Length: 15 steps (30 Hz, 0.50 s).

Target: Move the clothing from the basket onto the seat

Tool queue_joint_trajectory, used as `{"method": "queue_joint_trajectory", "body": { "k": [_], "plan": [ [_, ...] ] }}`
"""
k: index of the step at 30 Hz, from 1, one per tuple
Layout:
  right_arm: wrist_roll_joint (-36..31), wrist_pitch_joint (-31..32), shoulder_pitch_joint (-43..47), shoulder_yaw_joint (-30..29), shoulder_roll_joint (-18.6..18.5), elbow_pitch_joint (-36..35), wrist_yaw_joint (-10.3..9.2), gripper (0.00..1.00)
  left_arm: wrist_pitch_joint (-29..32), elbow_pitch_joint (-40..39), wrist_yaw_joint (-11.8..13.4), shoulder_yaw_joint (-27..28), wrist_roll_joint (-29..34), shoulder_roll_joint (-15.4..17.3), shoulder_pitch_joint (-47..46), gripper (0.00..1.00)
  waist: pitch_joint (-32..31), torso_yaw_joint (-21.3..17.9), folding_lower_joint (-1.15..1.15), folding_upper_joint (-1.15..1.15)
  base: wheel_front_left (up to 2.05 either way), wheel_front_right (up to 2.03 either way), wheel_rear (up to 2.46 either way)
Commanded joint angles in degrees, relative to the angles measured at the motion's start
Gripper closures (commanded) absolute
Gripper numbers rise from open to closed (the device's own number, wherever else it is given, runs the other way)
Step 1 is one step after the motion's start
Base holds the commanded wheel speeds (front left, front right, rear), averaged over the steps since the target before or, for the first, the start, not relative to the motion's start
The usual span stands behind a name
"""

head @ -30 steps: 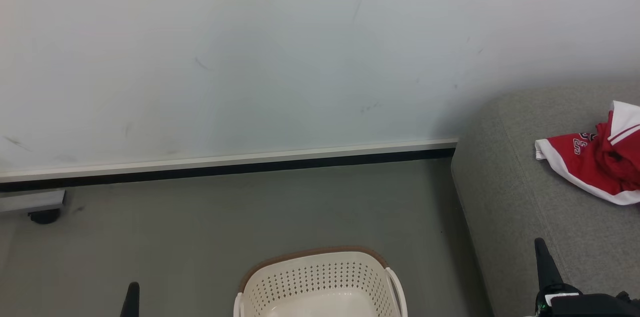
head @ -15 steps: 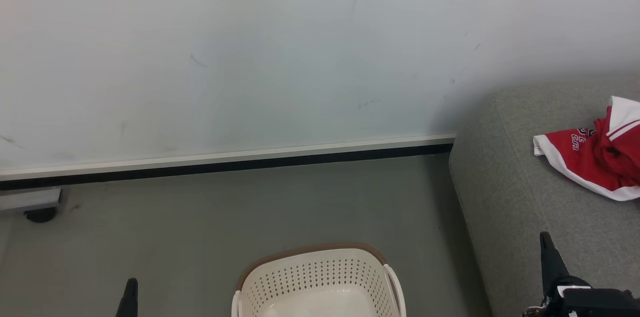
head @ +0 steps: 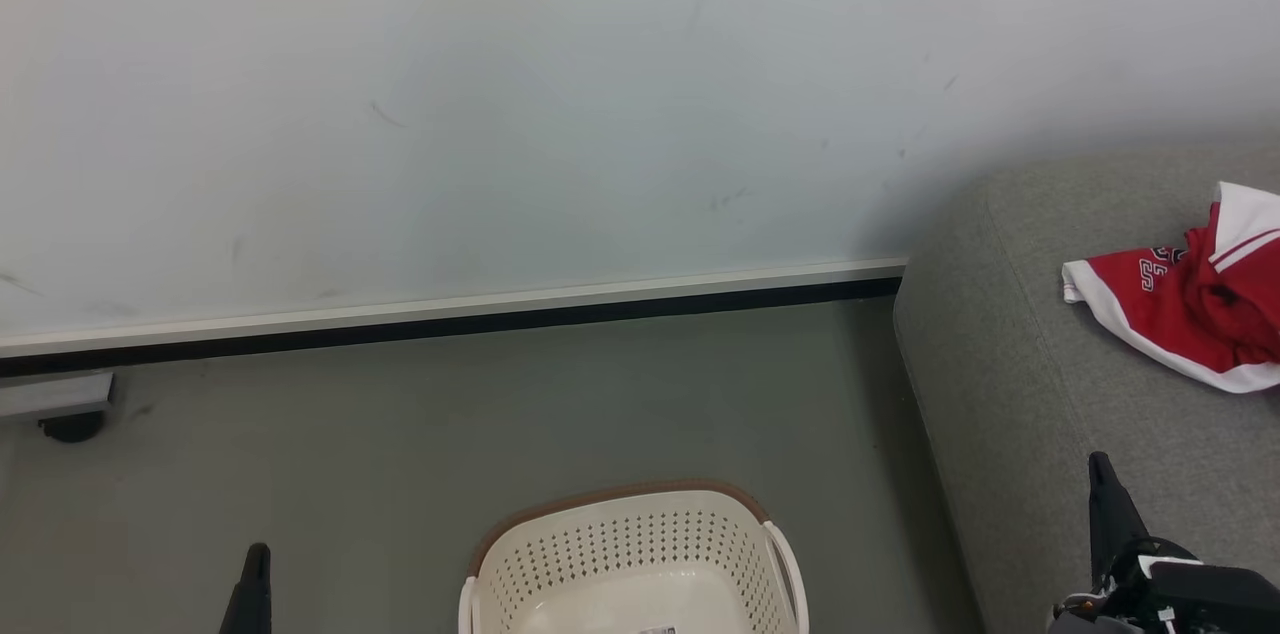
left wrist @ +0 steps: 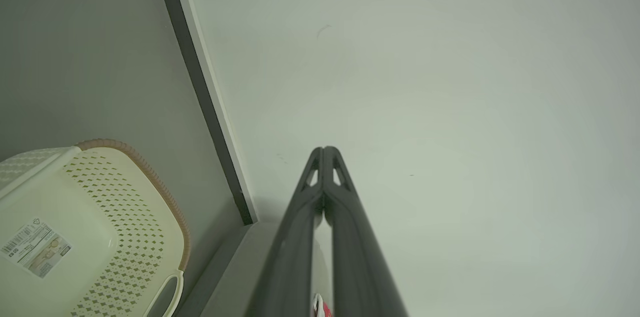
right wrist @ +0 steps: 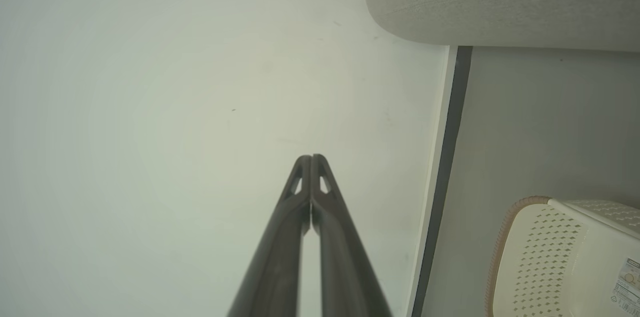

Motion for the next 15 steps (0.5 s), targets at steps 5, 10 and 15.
{"method": "queue_joint_trajectory", "body": {
  "k": [5,10,15],
  "plan": [
    [3.95,-0.46,-1.03,0.57,-1.06,0.01,0.02,1.0,0.93,-0.33,-0.4,0.57,-2.82,-0.14,-0.97,1.0,0.28,-0.19,0.0,0.0,0.0,0.0,0.0],
    [6.54,-0.67,-1.15,0.92,-1.62,0.02,0.02,1.0,1.46,-0.41,-0.47,0.87,-4.65,-0.22,-1.05,1.0,0.51,-0.35,0.0,0.0,0.0,0.0,0.0],
    [7.3,-0.88,-1.1,1.18,-1.81,-0.03,0.02,1.0,1.54,-0.39,-0.36,0.96,-5.09,-0.26,-0.89,1.0,0.61,-0.42,0.0,0.0,0.0,0.0,0.0]
  ]
}}
